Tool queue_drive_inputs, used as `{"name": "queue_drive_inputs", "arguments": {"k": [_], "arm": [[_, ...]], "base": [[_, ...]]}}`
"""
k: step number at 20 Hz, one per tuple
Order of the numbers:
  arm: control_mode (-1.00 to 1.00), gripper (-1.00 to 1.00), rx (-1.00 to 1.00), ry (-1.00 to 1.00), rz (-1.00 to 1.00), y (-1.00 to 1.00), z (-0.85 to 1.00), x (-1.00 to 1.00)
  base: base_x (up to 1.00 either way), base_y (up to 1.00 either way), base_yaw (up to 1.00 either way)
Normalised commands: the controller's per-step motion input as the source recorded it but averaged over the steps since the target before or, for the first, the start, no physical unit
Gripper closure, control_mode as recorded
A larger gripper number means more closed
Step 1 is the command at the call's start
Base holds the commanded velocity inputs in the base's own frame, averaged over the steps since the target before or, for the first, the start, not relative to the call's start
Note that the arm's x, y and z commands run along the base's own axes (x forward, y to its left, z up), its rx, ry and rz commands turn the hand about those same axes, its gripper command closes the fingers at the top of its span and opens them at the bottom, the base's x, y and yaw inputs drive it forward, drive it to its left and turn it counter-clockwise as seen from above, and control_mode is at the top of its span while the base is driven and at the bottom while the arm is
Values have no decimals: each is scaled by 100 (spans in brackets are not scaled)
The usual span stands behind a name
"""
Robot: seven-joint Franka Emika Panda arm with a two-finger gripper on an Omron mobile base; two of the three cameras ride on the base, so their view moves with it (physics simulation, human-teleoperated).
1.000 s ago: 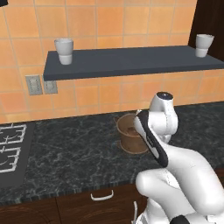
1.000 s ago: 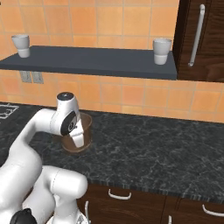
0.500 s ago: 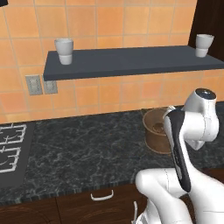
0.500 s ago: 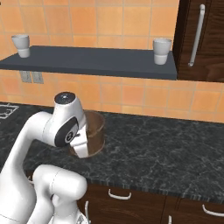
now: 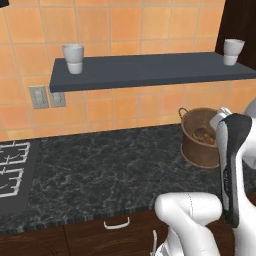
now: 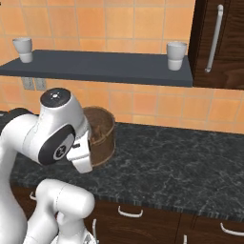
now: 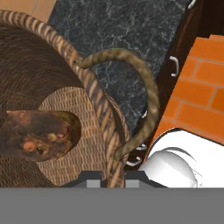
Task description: Open the cabinet, pick up the bread from the cabinet and place it in the basket. Then move the basket to the dining counter.
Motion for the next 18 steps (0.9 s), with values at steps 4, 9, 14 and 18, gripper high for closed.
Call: {"name": "queue_drive_inputs", "arguments": {"k": [4, 9, 14, 18], "arm": [[-100, 100, 2, -1, 1, -3, 63, -32], [-100, 100, 0, 0, 0, 12, 12, -12], [100, 100, 0, 0, 0, -3, 0, -25], [100, 100, 0, 0, 0, 0, 0, 0]], "base": [[0, 0, 0], [0, 0, 0], [-18, -12, -9], [-14, -56, -72]]}}
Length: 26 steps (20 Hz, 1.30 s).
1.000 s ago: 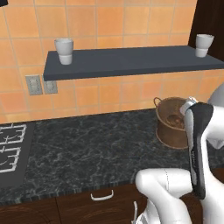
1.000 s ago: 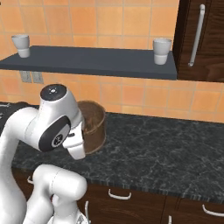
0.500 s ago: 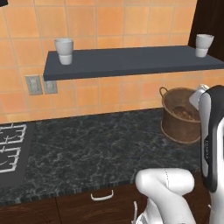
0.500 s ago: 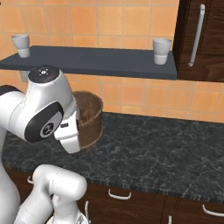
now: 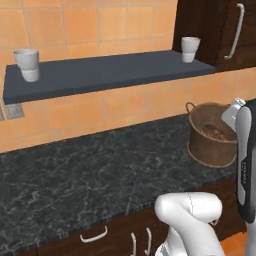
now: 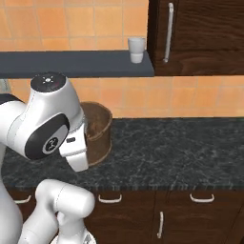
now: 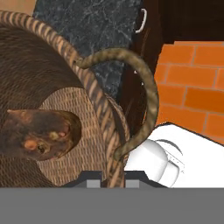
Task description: Open the cabinet, pick up the bread from the cabinet and place it in the basket. Then move the basket to the dining counter.
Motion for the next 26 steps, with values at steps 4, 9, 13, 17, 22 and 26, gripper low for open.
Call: {"name": "queue_drive_inputs", "arguments": {"k": [4, 9, 13, 17, 22, 26], "arm": [[100, 100, 0, 0, 0, 0, 0, 0], [100, 100, 0, 0, 0, 0, 0, 0], [100, 100, 0, 0, 0, 0, 0, 0], [100, 100, 0, 0, 0, 0, 0, 0], [100, 100, 0, 0, 0, 0, 0, 0], [100, 100, 0, 0, 0, 0, 0, 0]], "base": [[0, -19, -96], [0, 0, -100], [0, 0, -100], [0, 0, -100], [0, 0, -100], [0, 0, -100]]}}
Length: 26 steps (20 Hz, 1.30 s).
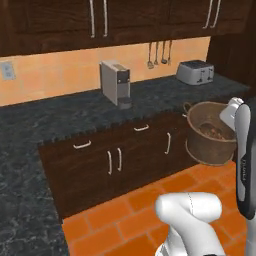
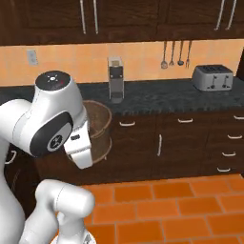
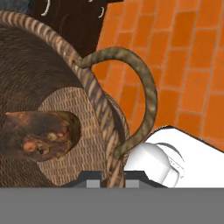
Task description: Open the cabinet, pick up the bread from the cabinet and place it in the basket. Then move the basket to the dining counter.
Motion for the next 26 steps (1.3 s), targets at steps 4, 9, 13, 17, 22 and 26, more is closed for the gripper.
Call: {"name": "queue_drive_inputs", "arguments": {"k": [4, 9, 13, 17, 22, 26], "arm": [[100, 100, 0, 0, 0, 0, 0, 0], [100, 100, 0, 0, 0, 0, 0, 0], [100, 100, 0, 0, 0, 0, 0, 0], [100, 100, 0, 0, 0, 0, 0, 0], [100, 100, 0, 0, 0, 0, 0, 0], [100, 100, 0, 0, 0, 0, 0, 0]], "base": [[0, -9, -99], [0, -36, -90], [1, -63, -81], [42, -91, -61], [74, -98, -40], [27, -88, -26]]}}
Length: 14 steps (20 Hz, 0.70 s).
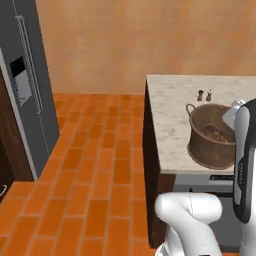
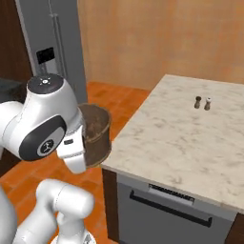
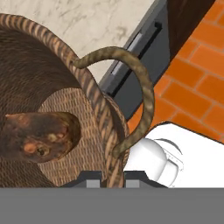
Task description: Open the cabinet, pick up the bread from the cabinet and place it in the basket. Then move the basket to the dining counter.
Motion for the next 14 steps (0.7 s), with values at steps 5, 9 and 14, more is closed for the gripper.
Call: {"name": "queue_drive_inputs", "arguments": {"k": [5, 9, 14], "arm": [[100, 100, 0, 0, 0, 0, 0, 0], [100, 100, 0, 0, 0, 0, 0, 0], [-100, 100, 0, 4, 0, -10, -7, 40]], "base": [[18, -74, -40], [38, -34, -26], [35, -15, -2]]}}
